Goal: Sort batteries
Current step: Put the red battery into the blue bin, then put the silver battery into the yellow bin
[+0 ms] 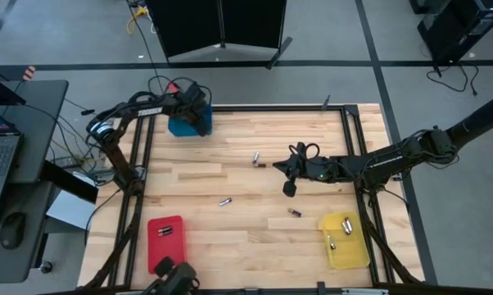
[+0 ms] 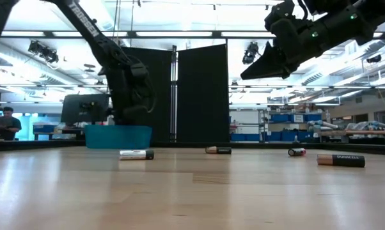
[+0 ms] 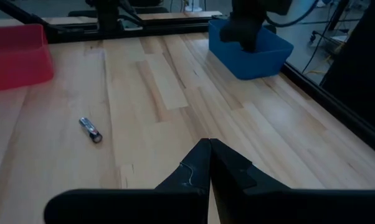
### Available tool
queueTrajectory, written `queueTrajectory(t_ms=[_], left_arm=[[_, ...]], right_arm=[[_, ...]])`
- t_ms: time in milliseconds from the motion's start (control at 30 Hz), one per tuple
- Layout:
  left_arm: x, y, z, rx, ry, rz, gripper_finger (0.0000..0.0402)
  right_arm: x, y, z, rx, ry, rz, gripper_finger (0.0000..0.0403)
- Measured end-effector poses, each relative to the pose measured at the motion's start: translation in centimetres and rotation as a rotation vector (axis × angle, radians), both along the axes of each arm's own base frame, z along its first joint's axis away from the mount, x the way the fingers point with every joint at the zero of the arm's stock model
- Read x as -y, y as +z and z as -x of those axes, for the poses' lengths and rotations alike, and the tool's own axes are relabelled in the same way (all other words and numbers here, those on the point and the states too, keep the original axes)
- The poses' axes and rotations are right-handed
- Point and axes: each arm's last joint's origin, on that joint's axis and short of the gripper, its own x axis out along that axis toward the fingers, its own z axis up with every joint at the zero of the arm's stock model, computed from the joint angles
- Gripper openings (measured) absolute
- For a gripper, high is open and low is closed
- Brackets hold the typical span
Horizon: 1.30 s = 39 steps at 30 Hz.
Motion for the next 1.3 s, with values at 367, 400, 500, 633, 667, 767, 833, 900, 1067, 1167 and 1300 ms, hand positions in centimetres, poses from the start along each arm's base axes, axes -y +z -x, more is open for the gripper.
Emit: queueTrajectory(t_ms=[367, 400, 500, 633, 667, 767, 833, 900, 1067, 1167, 1300], left_arm=[[-0.9, -1.3, -0.8, -0.037, 0.019, 0.035, 0.0059], [-0.9, -1.3, -0.8, -0.038, 0.015, 0.034, 0.0064], [-0.9, -1.1, -0.8, -0.040, 0.008, 0.030, 0.0077], [-0.8, -0.3, -0.7, -0.018, 0.005, 0.004, 0.0083], [-0.8, 0.0, -0.7, -0.013, 0.004, -0.003, 0.0083], [-0.6, 0.9, -0.6, 0.002, -0.001, -0.023, 0.0085], [-0.5, 1.5, -0.4, 0.014, -0.003, -0.038, 0.0086], [-0.3, 2.2, -0.3, 0.028, -0.004, -0.055, 0.0087], [0.0, 3.7, 0.0, 0.060, -0.005, -0.093, 0.0101], [0.1, 4.0, 0.1, 0.062, -0.006, -0.098, 0.0117], [0.2, 3.4, 0.1, 0.036, -0.031, -0.085, 0.0135]], right_arm=[[0.0, -0.4, 0.2, -0.042, -0.005, -0.012, 0.0020], [0.0, -0.4, 0.2, -0.042, -0.005, -0.012, 0.0020], [0.0, -0.4, 0.2, -0.041, -0.005, -0.013, 0.0020], [0.0, -0.4, 0.2, -0.041, -0.006, -0.012, 0.0020], [0.0, -0.4, 0.2, -0.041, -0.007, -0.012, 0.0020], [0.0, -0.4, 0.2, -0.040, -0.007, -0.012, 0.0020], [0.0, -0.4, 0.2, -0.041, -0.006, -0.011, 0.0020], [0.0, -0.4, 0.2, -0.044, -0.006, -0.010, 0.0022], [0.0, -0.4, 0.2, -0.045, -0.006, -0.010, 0.0034], [0.0, -0.4, 0.2, -0.045, -0.006, -0.010, 0.0046], [0.0, -0.4, 0.2, -0.045, -0.006, -0.010, 0.0058]])
